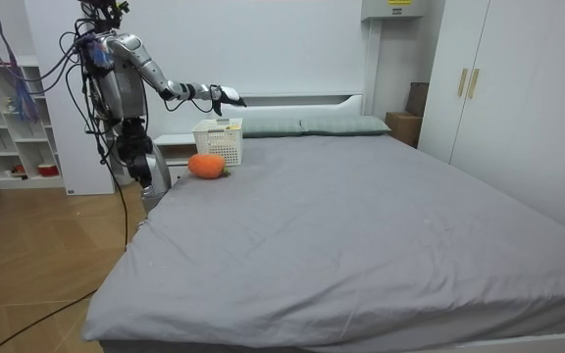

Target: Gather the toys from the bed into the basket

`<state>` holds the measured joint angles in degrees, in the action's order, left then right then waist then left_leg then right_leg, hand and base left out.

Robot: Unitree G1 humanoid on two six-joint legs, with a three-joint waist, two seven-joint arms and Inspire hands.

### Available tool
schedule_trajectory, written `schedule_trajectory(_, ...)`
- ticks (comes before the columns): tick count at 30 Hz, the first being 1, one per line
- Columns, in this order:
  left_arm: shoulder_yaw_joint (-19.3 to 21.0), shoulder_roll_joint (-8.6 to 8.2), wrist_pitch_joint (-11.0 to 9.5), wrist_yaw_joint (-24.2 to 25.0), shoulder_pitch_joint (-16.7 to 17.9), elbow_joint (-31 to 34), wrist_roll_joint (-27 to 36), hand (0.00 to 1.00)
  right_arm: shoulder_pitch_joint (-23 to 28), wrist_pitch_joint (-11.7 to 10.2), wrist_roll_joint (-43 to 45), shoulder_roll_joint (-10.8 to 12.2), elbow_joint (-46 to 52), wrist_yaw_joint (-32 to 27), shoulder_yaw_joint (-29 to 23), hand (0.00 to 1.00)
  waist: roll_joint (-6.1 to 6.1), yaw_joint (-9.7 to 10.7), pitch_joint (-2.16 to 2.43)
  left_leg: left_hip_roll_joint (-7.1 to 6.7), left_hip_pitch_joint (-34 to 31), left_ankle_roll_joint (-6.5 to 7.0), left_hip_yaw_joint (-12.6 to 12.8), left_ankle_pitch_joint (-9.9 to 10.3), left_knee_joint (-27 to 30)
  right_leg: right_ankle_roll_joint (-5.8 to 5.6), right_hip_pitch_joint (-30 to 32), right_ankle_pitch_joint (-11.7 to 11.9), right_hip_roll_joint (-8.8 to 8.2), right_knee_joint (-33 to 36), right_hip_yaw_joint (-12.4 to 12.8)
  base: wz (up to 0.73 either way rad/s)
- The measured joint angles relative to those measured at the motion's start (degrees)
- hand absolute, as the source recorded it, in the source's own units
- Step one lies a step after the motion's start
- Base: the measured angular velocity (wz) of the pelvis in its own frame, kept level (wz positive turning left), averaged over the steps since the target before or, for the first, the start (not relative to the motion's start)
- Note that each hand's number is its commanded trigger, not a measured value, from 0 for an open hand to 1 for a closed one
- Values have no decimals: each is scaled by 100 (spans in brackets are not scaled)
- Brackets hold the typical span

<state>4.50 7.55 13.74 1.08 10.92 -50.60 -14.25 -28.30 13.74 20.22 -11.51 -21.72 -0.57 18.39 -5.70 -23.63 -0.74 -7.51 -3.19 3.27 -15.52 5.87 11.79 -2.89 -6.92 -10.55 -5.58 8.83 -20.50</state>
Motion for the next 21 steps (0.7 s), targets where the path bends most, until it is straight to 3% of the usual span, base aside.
schedule_trajectory(9, -5, -2, -15, -13, 6, 0, 14, 0, 4, -1, -274, 0, 1, -10, 2, 0, -86, 109, -53, 38, 13, 8, 125, 7, -10, 4, 16, 9, 7, 2, 88, -5)
schedule_trajectory(14, -6, -5, -37, -95, 38, -2, 0, 0, 21, -25, -867, -29, 52, -21, -18, 0, -88, 226, -53, 57, 83, 23, 217, 27, -5, 5, -5, 16, 11, 1, 159, -13)
schedule_trajectory(18, -6, -10, -89, -169, 94, -62, 2, 0, 218, -321, -1420, -33, 28, -162, -284, 0, -18, 435, -91, 68, 183, 43, 324, 43, 6, 3, -103, 24, 6, -18, 172, -4)
schedule_trajectory(21, -5, -22, -114, -217, 192, -113, 2, 0, 649, -417, -1682, -32, 39, -307, -481, 0, 62, 473, -41, 93, 199, 65, 415, 111, 1, -7, -92, 29, 7, -4, 288, -19)
